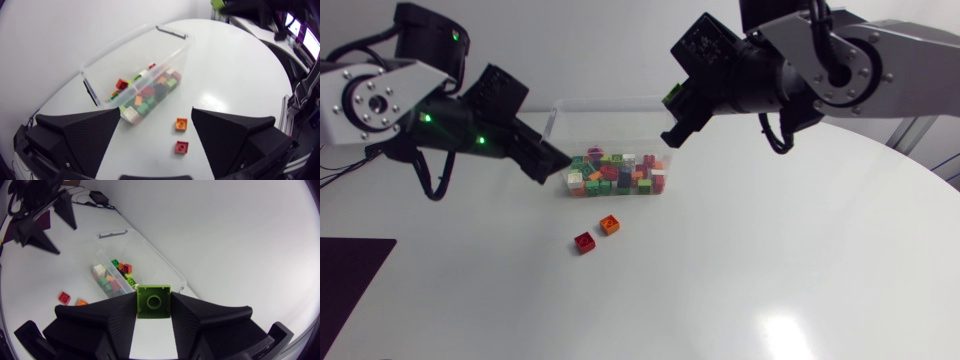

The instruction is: Place the duplo bricks in the container

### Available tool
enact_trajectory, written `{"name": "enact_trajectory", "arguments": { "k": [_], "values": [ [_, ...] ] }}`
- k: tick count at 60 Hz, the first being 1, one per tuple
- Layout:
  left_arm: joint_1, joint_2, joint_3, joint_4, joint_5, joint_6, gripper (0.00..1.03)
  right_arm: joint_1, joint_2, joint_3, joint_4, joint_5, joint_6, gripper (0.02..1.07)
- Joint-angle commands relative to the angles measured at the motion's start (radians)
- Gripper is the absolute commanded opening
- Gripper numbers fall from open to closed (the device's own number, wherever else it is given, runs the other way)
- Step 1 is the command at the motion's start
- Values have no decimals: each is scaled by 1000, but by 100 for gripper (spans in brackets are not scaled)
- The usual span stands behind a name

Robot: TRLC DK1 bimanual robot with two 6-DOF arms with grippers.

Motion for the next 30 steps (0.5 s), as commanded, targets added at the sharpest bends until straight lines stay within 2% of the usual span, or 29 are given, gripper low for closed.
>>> {"name": "enact_trajectory", "arguments": {
  "k": [1, 15, 30],
  "values": [
    [-9, -21, -76, -22, -7, 80, 99, -9, 52, 53, 24, -15, 64, 34],
    [-37, 16, -197, -64, -7, 204, 99, -34, 170, 186, 45, -72, 167, 34],
    [-57, 186, -203, -66, -7, 267, 98, -80, 302, 329, 44, -136, 274, 34]
  ]
}}
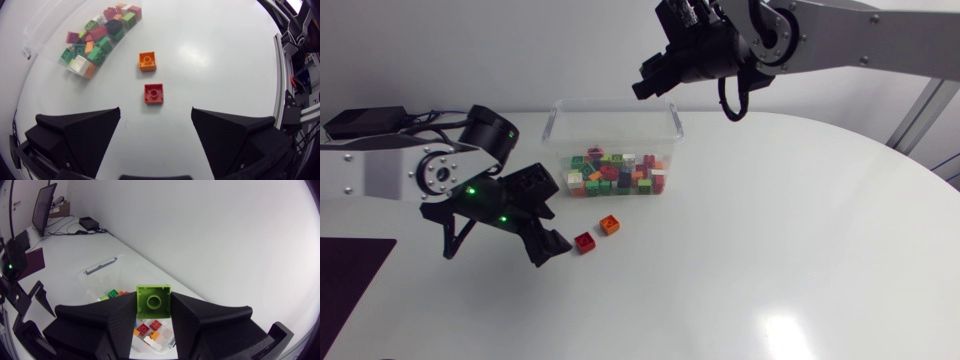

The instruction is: Place the duplo bricks in the container

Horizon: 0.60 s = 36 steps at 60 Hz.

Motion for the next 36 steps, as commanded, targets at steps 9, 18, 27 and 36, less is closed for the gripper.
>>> {"name": "enact_trajectory", "arguments": {
  "k": [9, 18, 27, 36],
  "values": [
    [-16, 154, 36, -31, -3, 65, 96, -37, 116, 101, 13, -45, 113, 34],
    [-39, 223, 102, -80, -32, 68, 96, -40, 189, 158, 10, -51, 144, 34],
    [-59, 295, 168, -126, -55, 66, 96, -35, 281, 247, -19, -51, 159, 42],
    [-58, 350, 232, -163, -56, 65, 96, -40, 363, 347, -71, -45, 177, 100]
  ]
}}
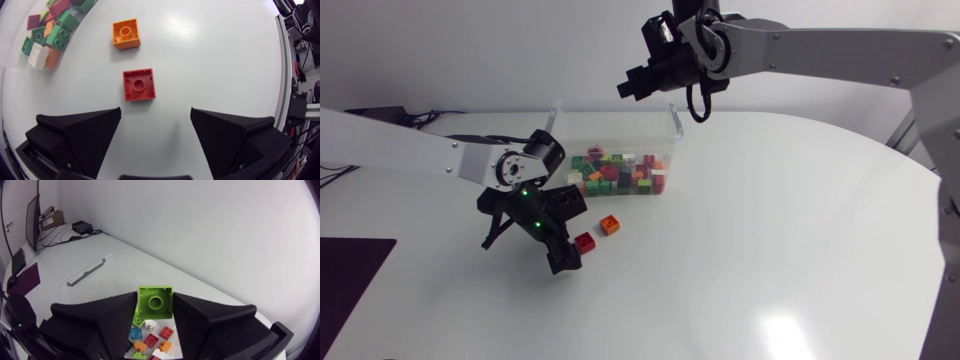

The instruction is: Place the duplo bricks in the container

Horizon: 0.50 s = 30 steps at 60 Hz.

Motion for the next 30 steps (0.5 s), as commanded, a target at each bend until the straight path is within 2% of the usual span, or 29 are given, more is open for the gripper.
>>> {"name": "enact_trajectory", "arguments": {
  "k": [1, 15, 30],
  "values": [
    [-3, 44, 49, -26, -8, 16, 96, -3, 58, 67, -30, 6, 34, 103],
    [-4, 100, 126, -52, -16, 15, 93, -9, 22, 57, -53, 6, 38, 103],
    [-11, 173, 203, -87, -36, 11, 86, -26, -131, -98, -59, 6, 47, 103]
  ]
}}
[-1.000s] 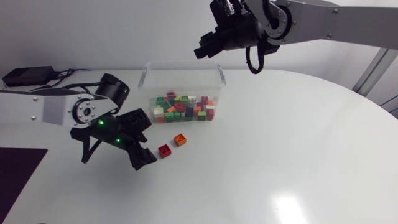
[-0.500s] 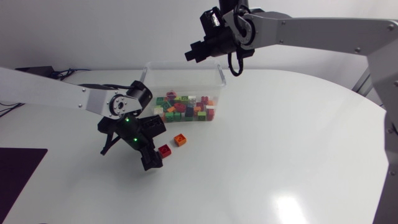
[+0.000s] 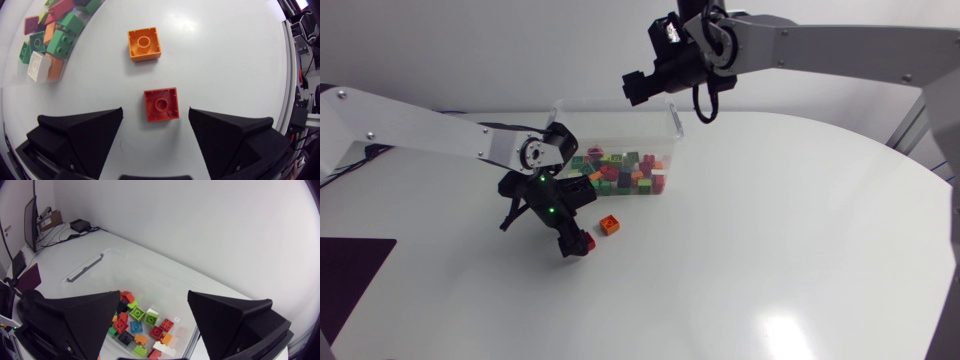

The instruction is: Place the duplo bricks in the container

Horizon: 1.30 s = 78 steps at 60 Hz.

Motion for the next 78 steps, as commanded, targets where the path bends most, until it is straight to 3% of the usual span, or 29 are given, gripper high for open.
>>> {"name": "enact_trajectory", "arguments": {
  "k": [1, 10, 18, 22, 26, 50, 78],
  "values": [
    [-8, 43, 39, -25, -9, 10, 86, -12, -96, -73, -14, 5, 23, 103],
    [-16, 90, 75, -36, -9, 9, 73, -15, -221, -210, -42, -13, 21, 103],
    [-22, 129, 96, -68, -9, 4, 45, -15, -329, -340, -83, -38, 21, 103],
    [-14, 129, 101, -74, -9, 4, 24, -16, -374, -394, -104, -62, 26, 103],
    [-1, 122, 104, -93, -8, 4, 11, -16, -412, -446, -134, -82, 26, 103],
    [55, -78, -5, -179, 29, 36, 9, 67, -421, -616, -163, -90, -3, 102],
    [153, -289, -48, -251, 60, 59, 9, 199, -139, -549, -146, -42, 12, 102]
  ]
}}
